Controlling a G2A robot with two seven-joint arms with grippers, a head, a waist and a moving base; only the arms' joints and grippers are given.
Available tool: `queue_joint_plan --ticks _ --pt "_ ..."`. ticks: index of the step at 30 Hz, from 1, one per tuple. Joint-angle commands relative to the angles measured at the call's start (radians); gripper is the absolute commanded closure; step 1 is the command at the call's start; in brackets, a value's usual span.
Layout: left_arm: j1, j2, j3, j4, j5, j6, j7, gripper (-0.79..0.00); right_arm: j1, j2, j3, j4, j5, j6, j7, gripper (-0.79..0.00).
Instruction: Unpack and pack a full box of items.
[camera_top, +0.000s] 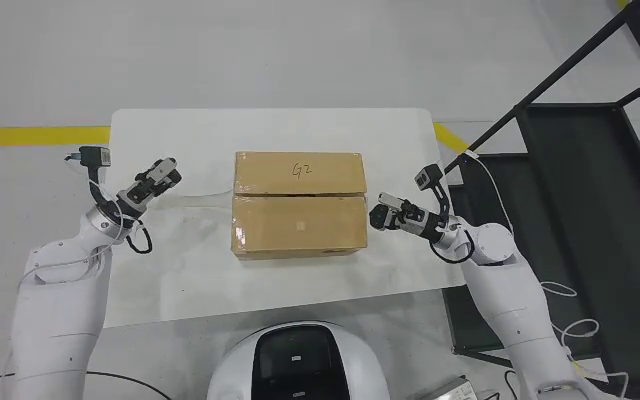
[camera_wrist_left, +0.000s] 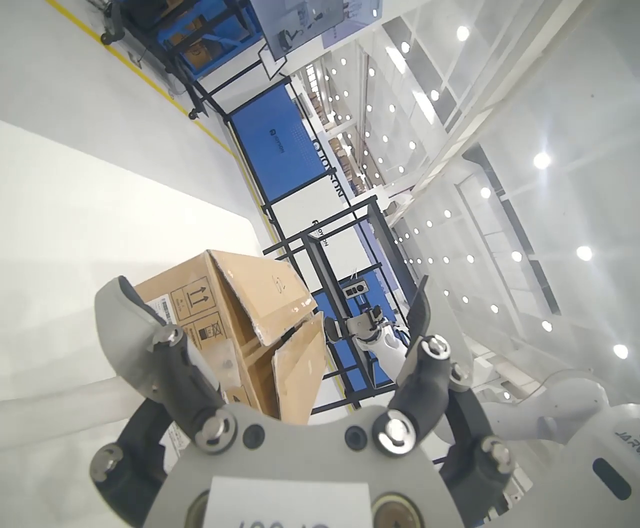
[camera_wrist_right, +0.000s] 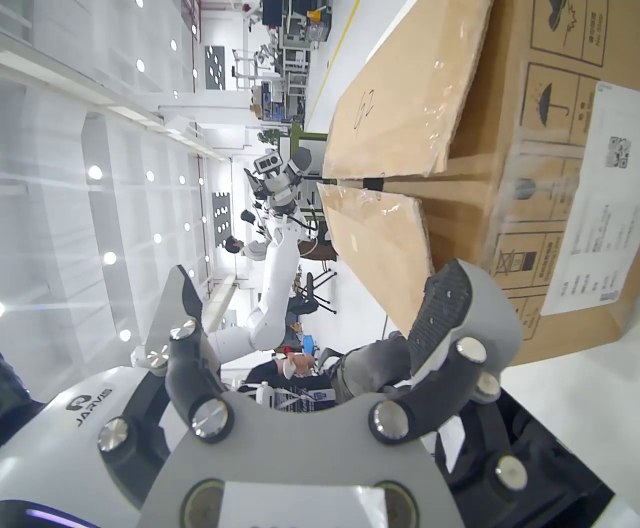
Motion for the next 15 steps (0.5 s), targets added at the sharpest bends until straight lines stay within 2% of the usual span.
queue_joint_plan --ticks 1,8,15 --pt "-0.018 0.0 0.015 0.028 -0.004 -0.034 -0.024 -0.785 0.027 -0.002 -0.016 0.034 -0.001 -0.019 0.011 -0.785" --pt "-0.066 0.0 0.06 0.091 -0.06 -0.051 -0.091 -0.785 0.096 -0.012 -0.073 0.119 0.013 -0.086 0.044 -0.785" --pt "-0.09 0.001 0.08 0.126 -0.116 -0.041 -0.114 -0.785 0.144 -0.018 -0.125 0.166 0.026 -0.101 0.101 -0.785"
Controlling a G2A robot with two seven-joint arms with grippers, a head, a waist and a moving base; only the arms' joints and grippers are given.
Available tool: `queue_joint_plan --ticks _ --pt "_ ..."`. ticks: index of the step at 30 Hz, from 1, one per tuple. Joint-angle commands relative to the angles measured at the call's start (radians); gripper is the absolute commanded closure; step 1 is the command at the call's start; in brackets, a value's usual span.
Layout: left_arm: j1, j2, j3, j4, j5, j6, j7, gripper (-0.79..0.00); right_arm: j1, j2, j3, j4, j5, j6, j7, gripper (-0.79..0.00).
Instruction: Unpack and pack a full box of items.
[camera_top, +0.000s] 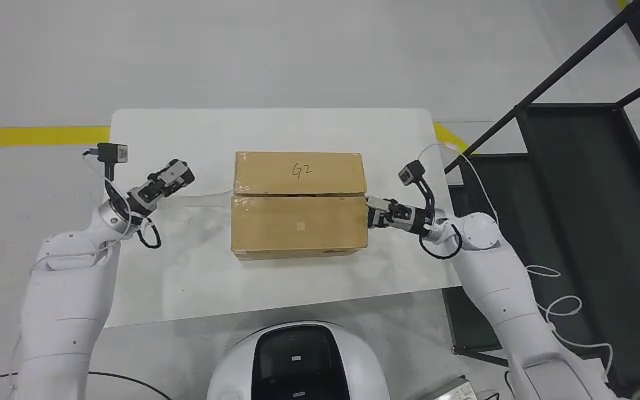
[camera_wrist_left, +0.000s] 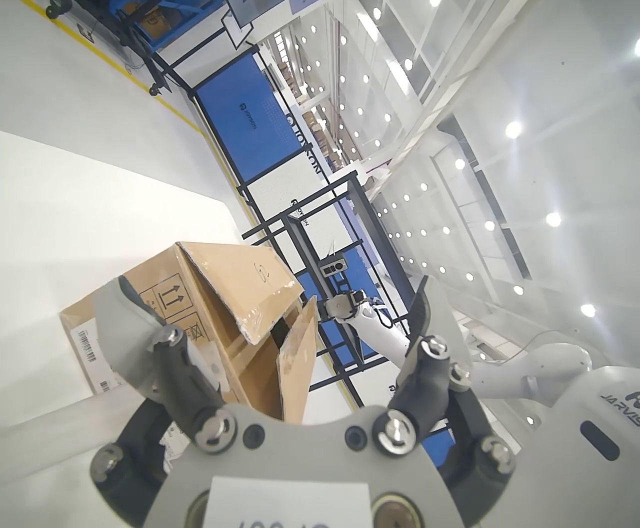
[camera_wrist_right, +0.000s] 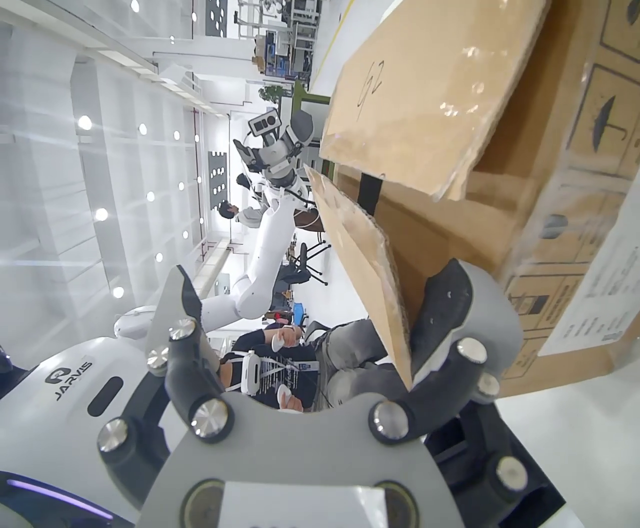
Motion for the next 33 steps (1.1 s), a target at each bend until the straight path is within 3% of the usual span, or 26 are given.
queue_joint_plan --ticks 1,9,19,25,33 --pt "-0.005 0.001 0.002 0.008 -0.014 0.005 -0.003 -0.785 0.013 -0.003 -0.012 0.011 0.005 -0.002 -0.001 -0.785" --pt "-0.007 0.006 -0.006 0.007 -0.078 0.013 -0.02 -0.785 0.012 0.005 0.009 -0.017 0.105 -0.032 0.118 -0.785" --pt "0.02 0.016 -0.025 -0.017 -0.112 0.019 -0.016 -0.785 -0.192 0.049 0.06 -0.244 0.061 0.06 0.212 -0.785" --pt "0.03 0.016 -0.012 -0.028 -0.111 0.031 -0.005 -0.785 -0.258 0.055 0.018 -0.287 -0.037 0.042 0.188 -0.785" --pt "0.02 0.011 0.049 -0.041 -0.122 0.081 -0.048 -0.785 -0.226 0.045 -0.059 -0.234 -0.17 0.008 0.033 -0.785"
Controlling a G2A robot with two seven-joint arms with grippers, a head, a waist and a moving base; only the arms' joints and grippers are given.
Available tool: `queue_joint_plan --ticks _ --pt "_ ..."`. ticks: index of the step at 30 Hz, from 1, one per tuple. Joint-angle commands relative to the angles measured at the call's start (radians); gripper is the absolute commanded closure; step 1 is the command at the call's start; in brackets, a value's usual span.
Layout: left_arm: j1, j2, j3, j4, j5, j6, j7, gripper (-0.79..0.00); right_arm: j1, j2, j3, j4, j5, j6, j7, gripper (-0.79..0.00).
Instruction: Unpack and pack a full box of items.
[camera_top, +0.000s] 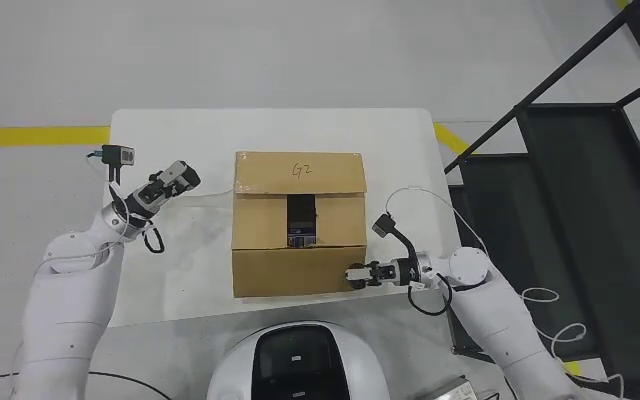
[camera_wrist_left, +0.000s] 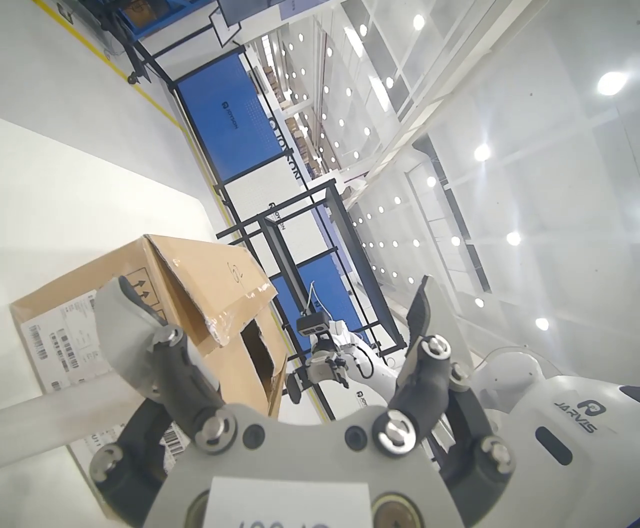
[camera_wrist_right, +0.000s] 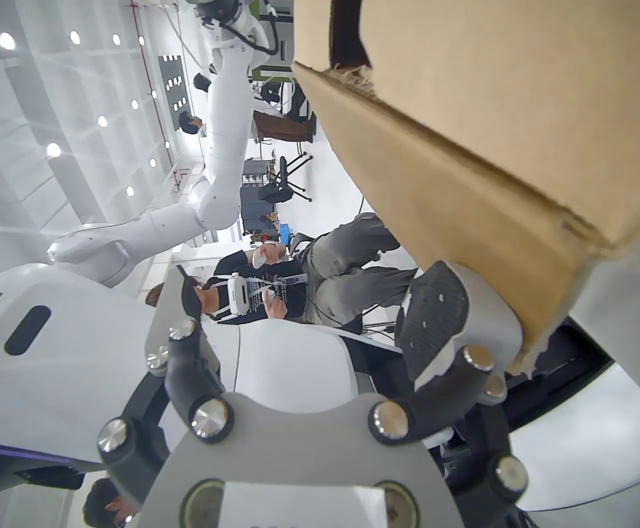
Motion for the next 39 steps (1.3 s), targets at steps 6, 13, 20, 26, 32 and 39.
queue_joint_plan --ticks 6,13,20,26,32,39 --pt "-0.024 -0.006 0.046 0.015 -0.102 0.075 -0.092 -0.785 0.013 -0.002 -0.004 0.033 -0.039 -0.044 -0.123 -0.785" --pt "-0.062 -0.011 0.089 0.043 -0.152 0.129 -0.181 -0.785 0.019 0.001 0.022 0.06 -0.064 -0.067 -0.227 -0.785" --pt "-0.059 -0.009 0.101 0.029 -0.178 0.159 -0.252 -0.785 -0.055 0.028 0.102 0.002 0.15 -0.027 -0.009 -0.785" --pt "-0.037 -0.008 0.109 0.018 -0.199 0.195 -0.268 -0.785 -0.11 0.046 0.179 -0.026 0.259 0.007 0.077 -0.785" --pt "-0.027 -0.016 0.144 0.031 -0.202 0.172 -0.256 -0.785 -0.124 0.054 0.199 -0.034 0.27 0.037 0.088 -0.785" --pt "-0.088 -0.036 0.205 0.106 -0.187 0.201 -0.198 -0.785 -0.119 0.059 0.223 -0.022 0.296 0.049 0.069 -0.785"
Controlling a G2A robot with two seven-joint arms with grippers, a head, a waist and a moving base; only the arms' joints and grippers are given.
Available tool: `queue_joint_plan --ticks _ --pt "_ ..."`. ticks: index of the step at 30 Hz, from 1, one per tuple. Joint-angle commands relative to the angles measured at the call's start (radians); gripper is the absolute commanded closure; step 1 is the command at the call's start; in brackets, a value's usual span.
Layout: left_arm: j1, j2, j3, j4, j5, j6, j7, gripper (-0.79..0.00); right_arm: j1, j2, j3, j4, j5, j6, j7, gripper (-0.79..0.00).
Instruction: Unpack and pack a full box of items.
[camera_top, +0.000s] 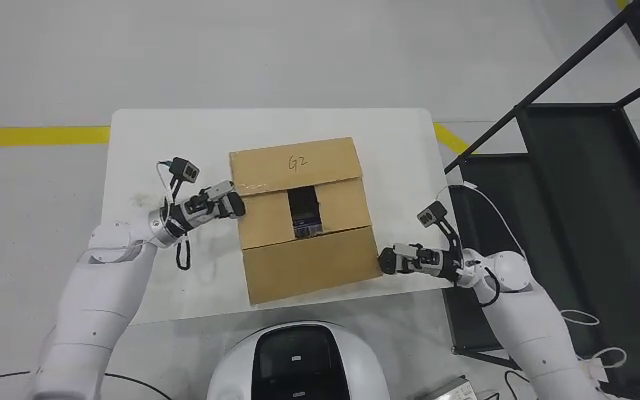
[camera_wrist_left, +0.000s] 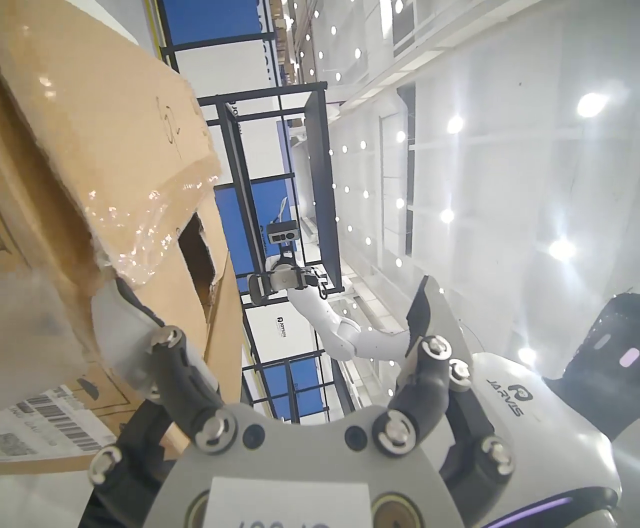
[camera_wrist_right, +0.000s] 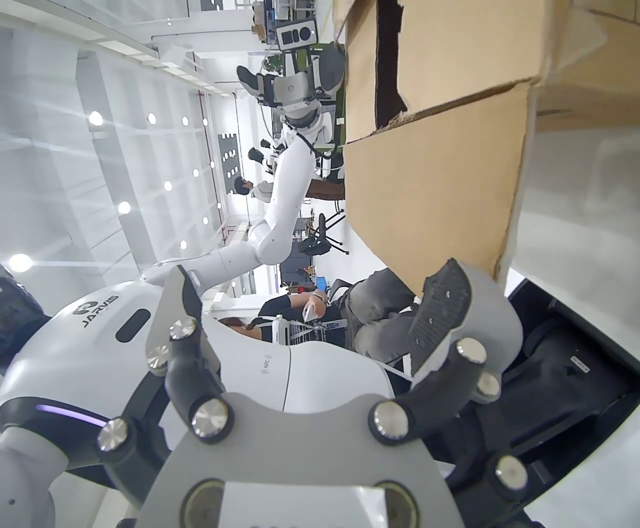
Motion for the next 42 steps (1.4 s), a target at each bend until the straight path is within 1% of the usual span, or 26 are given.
queue_joint_plan --ticks 1,4,9,12,23,30,34,37,39,42 --pt "-0.011 -0.004 0.007 0.015 -0.025 -0.005 -0.005 -0.785 -0.003 0.001 0.006 0.0 0.007 0.0 -0.001 -0.785" --pt "-0.048 -0.009 0.006 0.041 -0.065 -0.004 -0.023 -0.785 -0.007 0.004 0.017 0.004 0.015 0.004 -0.002 -0.785" --pt "-0.093 -0.018 0.012 0.047 -0.122 0.005 -0.052 -0.785 -0.007 0.006 0.022 0.007 0.012 0.008 -0.015 -0.785" --pt "-0.096 -0.019 0.018 0.049 -0.12 0.006 -0.076 -0.785 -0.009 0.007 0.023 0.008 0.013 0.009 -0.018 -0.785" --pt "-0.075 -0.023 0.04 0.087 -0.092 0.018 -0.095 -0.785 0.002 0.009 0.004 0.024 0.005 0.021 -0.015 -0.785" --pt "-0.085 -0.024 0.052 0.086 -0.056 0.049 -0.084 -0.785 0.013 0.009 -0.008 0.033 0.006 0.025 -0.017 -0.785" --pt "-0.098 -0.03 0.061 0.089 -0.059 0.051 -0.064 -0.785 0.019 0.009 -0.015 0.042 0.004 0.029 -0.024 -0.785" --pt "-0.13 -0.038 0.066 0.093 -0.081 0.041 -0.047 -0.785 0.028 0.009 -0.02 0.05 0.009 0.033 -0.027 -0.785" --pt "-0.173 -0.043 0.063 0.104 -0.079 0.026 -0.012 -0.785 0.034 0.008 -0.024 0.054 0.009 0.036 -0.03 -0.785" --pt "-0.242 -0.054 0.072 0.12 -0.084 0.014 0.004 -0.785 0.041 0.009 -0.03 0.059 -0.002 0.038 -0.034 -0.785"
